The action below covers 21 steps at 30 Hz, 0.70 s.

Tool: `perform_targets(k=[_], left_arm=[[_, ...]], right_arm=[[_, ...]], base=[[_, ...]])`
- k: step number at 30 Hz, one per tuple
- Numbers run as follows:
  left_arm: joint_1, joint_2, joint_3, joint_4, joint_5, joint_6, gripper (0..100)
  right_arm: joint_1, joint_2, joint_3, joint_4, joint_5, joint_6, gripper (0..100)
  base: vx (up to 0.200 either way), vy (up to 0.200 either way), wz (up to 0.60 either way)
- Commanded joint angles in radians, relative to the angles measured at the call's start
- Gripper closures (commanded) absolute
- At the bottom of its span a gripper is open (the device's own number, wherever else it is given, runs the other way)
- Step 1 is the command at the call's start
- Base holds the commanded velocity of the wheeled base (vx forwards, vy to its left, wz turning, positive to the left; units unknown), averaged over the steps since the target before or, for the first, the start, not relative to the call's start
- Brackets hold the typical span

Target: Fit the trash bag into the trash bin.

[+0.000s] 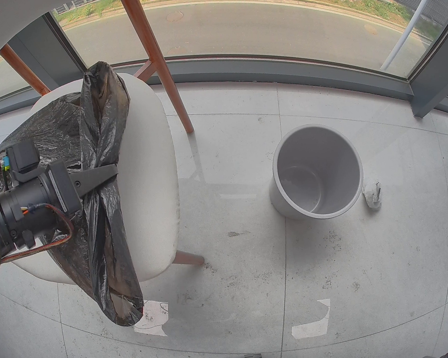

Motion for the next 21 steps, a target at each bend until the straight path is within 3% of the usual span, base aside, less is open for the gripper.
perform_targets(k=[1,6,7,8,9,21], left_arm=[[0.009,-0.04,0.024,-0.118,-0.019,-0.136,100],[0.009,-0.037,0.081,-0.403,-0.019,-0.283,100],[0.012,-0.037,0.103,-0.485,-0.019,-0.349,100],[0.012,-0.037,0.103,-0.485,-0.019,-0.349,100],[0.014,-0.038,0.132,-0.544,-0.02,-0.409,100],[0.011,-0.044,0.178,-0.566,-0.074,-0.417,100]], right_arm=[[0.0,-0.01,0.016,0.001,-0.001,0.0,0],[0.0,-0.01,0.016,0.001,-0.001,0.0,0],[0.0,-0.01,0.016,-0.001,-0.001,0.0,0],[0.0,-0.01,0.016,-0.001,-0.001,0.0,0],[0.0,-0.01,0.016,0.001,-0.001,0.0,0],[0.0,-0.01,0.016,0.001,-0.001,0.0,0]], base=[[0.0,0.0,0.0],[0.0,0.0,0.0],[0.0,0.0,0.0],[0.0,0.0,0.0],[0.0,0.0,0.0],[0.0,0.0,0.0]])
